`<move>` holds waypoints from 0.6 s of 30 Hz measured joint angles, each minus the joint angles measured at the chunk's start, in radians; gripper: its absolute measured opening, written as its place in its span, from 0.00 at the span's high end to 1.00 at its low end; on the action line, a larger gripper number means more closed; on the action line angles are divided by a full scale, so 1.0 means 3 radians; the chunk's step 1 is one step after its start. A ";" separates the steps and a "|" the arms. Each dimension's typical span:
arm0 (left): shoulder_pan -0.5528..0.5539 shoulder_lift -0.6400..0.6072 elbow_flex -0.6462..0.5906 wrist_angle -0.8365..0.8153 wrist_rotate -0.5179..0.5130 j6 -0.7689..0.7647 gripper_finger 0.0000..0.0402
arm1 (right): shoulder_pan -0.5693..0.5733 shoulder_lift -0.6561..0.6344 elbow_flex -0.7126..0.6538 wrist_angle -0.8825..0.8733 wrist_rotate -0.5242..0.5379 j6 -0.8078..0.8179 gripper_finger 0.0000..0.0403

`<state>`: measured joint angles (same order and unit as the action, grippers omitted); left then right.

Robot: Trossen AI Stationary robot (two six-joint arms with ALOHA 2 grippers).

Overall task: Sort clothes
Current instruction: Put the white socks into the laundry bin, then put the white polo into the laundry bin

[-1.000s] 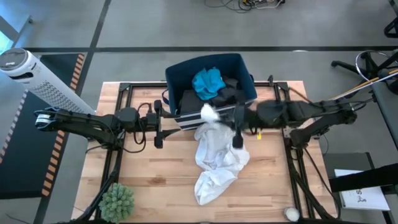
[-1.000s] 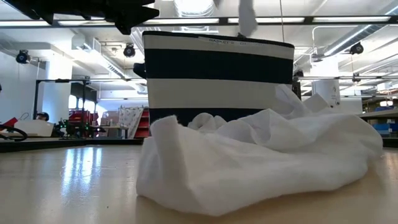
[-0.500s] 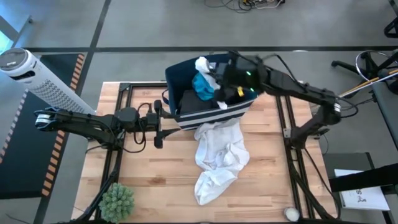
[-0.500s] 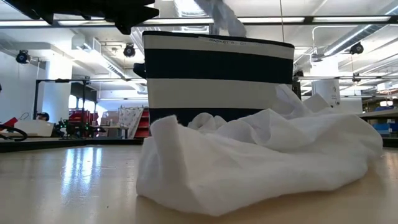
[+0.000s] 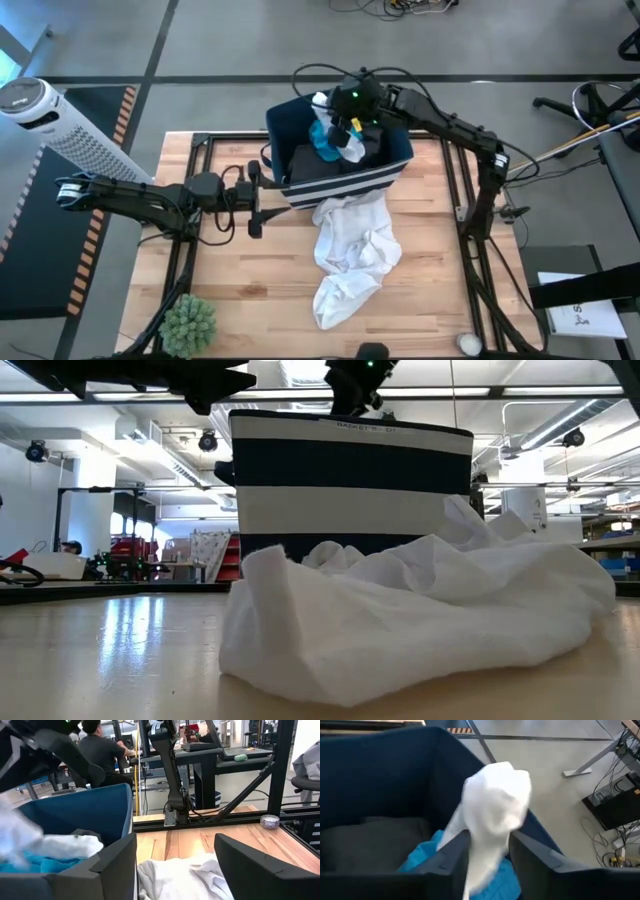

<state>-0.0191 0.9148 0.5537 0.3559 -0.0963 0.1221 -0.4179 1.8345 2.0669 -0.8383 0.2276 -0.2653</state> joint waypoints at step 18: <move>0.0001 -0.0145 0.0000 -0.0065 -0.0001 0.0050 0.30 | 0.0792 -0.0432 0.0188 -0.1463 -0.1196 -0.0112 0.60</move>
<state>-0.0190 0.8712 0.5537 0.3364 -0.0967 0.1371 -0.1802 1.7048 2.1232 -1.2772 -0.1312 -0.2990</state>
